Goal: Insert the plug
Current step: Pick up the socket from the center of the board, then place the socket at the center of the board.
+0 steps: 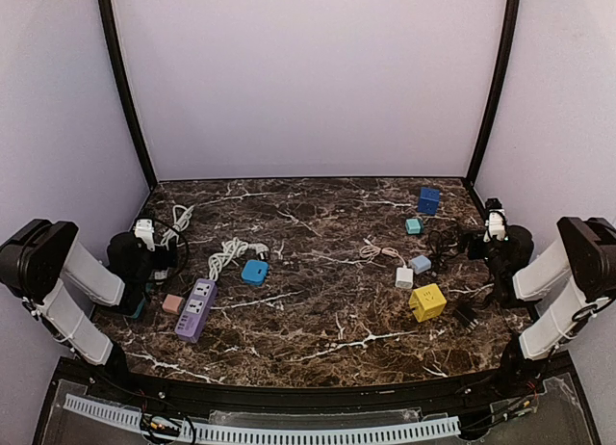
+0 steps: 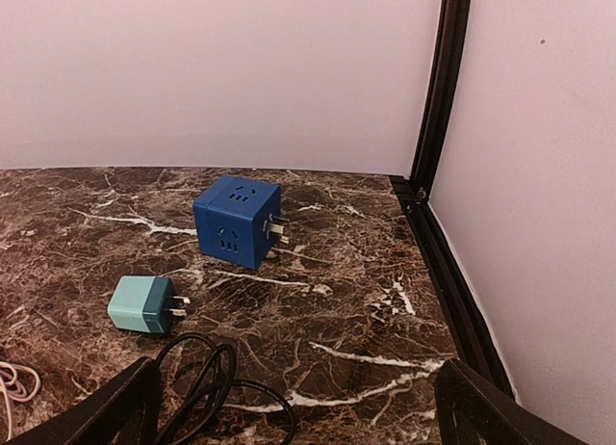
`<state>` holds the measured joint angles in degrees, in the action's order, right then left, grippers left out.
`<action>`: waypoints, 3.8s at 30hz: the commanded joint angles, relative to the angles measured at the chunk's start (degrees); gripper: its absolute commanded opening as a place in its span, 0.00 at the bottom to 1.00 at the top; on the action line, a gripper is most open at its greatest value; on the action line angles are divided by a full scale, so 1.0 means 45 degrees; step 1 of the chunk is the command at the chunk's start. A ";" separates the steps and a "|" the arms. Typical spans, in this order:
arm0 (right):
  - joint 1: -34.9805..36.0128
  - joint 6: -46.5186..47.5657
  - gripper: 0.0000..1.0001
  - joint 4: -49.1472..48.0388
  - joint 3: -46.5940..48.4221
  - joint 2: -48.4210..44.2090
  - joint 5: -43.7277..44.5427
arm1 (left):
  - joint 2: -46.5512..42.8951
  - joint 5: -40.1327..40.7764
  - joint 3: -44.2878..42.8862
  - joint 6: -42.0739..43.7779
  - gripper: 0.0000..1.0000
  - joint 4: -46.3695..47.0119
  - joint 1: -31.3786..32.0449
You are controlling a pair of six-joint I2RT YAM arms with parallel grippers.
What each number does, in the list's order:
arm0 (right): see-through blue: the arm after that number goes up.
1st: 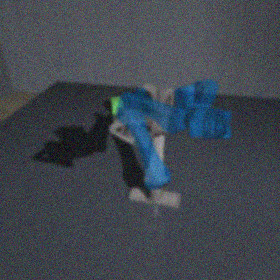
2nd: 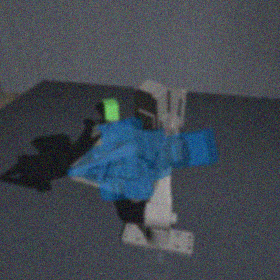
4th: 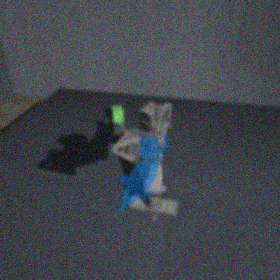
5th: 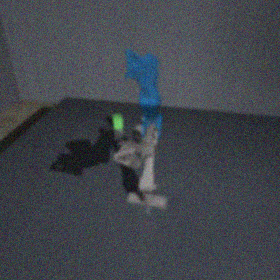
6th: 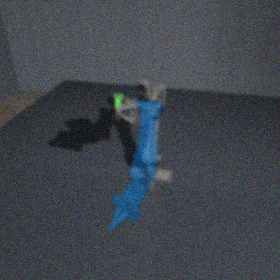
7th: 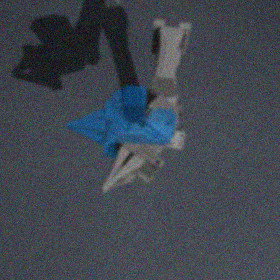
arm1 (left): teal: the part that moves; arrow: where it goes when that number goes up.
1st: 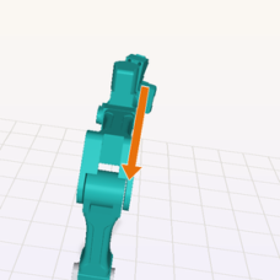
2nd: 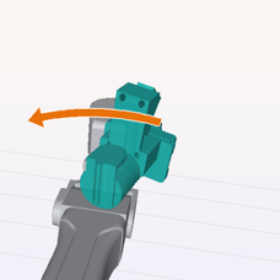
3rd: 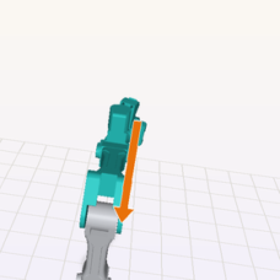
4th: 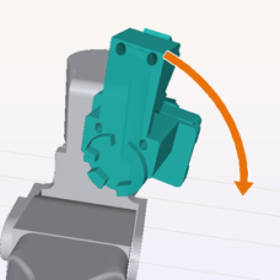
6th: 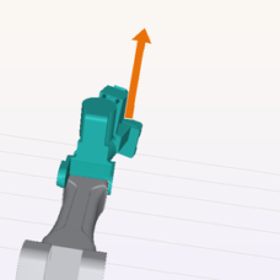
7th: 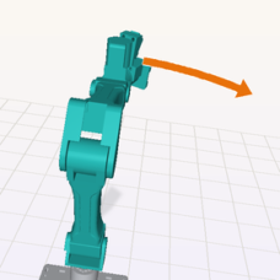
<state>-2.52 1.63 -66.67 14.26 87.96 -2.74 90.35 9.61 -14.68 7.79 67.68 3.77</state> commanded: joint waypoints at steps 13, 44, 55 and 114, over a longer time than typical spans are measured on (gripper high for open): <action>-0.0496 -0.3110 0.99 1.0832 0.6573 -0.2708 0.0312 | -0.0454 -0.0908 -0.7522 0.0428 1.00 -1.2966 -0.0126; 0.4241 -0.6366 0.99 1.9288 0.7992 -0.3240 0.3398 | 0.0210 -0.4307 -0.8835 0.2022 0.88 -2.3917 0.3640; 0.4637 -0.6436 0.99 1.9309 0.8043 -0.2857 0.3530 | 0.1266 -0.3238 -0.8805 0.2243 0.63 -2.4172 0.4984; 0.7173 -0.7625 0.96 2.4681 0.8296 -0.3716 0.0696 | 0.8161 -0.2281 -1.9371 0.4343 0.30 -2.6560 1.1845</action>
<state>27.66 -30.87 36.58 51.07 68.90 5.19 128.57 -1.32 -103.63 24.05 -48.69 56.53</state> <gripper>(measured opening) 0.965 0.507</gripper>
